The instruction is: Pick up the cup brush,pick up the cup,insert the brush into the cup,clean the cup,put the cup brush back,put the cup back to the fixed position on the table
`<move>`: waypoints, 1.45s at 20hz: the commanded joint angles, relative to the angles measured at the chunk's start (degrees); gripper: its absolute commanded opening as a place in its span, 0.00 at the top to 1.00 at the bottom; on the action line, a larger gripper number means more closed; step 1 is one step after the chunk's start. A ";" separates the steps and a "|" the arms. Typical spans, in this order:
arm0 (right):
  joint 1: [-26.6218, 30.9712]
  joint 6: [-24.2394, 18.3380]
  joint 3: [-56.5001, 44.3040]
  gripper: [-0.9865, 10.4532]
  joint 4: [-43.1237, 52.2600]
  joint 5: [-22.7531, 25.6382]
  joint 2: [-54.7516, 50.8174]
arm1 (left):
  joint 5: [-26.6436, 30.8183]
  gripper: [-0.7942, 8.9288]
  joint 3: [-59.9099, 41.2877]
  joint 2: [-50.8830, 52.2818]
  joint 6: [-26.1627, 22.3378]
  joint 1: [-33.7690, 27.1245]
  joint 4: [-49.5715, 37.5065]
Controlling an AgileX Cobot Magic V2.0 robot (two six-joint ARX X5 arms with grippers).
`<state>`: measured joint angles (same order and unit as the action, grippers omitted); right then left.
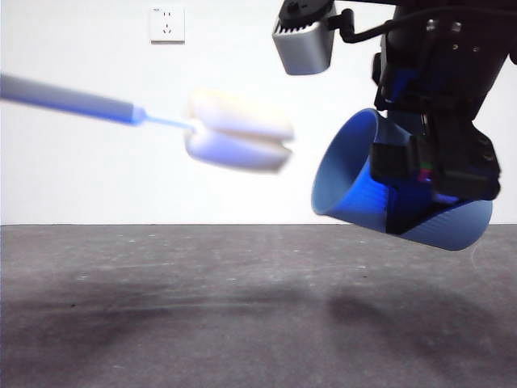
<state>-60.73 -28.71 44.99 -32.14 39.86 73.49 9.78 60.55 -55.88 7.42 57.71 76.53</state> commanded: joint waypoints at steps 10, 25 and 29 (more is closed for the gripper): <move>1.79 32.54 0.63 0.93 12.39 -5.64 -19.12 | 17.18 0.93 -1.42 2.69 25.75 -1.75 -16.33; 1.79 34.51 0.63 0.93 7.69 -6.97 -40.09 | 1.31 0.93 -3.32 -35.91 25.09 -17.40 -49.44; 1.77 37.11 0.63 0.93 4.07 -6.99 -40.13 | 0.15 0.93 -3.32 -42.07 25.11 -18.36 -55.52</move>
<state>-58.89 7.03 45.34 -28.69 32.95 33.47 9.89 57.74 -97.51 32.62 39.55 21.30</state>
